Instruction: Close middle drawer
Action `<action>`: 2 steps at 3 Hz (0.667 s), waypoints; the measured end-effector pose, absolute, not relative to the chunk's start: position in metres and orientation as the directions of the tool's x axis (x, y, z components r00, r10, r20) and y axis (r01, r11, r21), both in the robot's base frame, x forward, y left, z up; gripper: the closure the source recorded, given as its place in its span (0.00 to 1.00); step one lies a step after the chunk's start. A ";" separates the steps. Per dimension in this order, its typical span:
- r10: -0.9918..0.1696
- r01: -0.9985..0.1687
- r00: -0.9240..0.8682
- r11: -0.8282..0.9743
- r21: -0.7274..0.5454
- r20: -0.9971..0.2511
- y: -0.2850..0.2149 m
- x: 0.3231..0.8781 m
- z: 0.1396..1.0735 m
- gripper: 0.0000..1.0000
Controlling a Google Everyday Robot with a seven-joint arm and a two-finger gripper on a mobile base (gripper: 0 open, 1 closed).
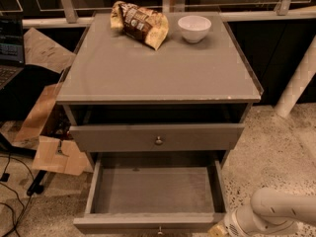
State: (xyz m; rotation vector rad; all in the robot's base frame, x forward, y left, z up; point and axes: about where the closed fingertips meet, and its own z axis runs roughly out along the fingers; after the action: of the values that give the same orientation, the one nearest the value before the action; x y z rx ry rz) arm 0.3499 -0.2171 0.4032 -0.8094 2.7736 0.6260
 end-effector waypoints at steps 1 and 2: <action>-0.461 -0.543 -0.837 0.767 0.342 -0.295 -0.219 0.355 0.403 1.00; -0.461 -0.547 -0.833 0.767 0.336 -0.305 -0.220 0.364 0.403 1.00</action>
Offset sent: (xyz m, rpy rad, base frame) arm 0.0754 -0.0110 -0.0040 0.0007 -0.0949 -0.0123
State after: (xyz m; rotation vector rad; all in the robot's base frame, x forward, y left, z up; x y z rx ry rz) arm 0.3637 -0.2204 0.4031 -0.7967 2.7576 0.6176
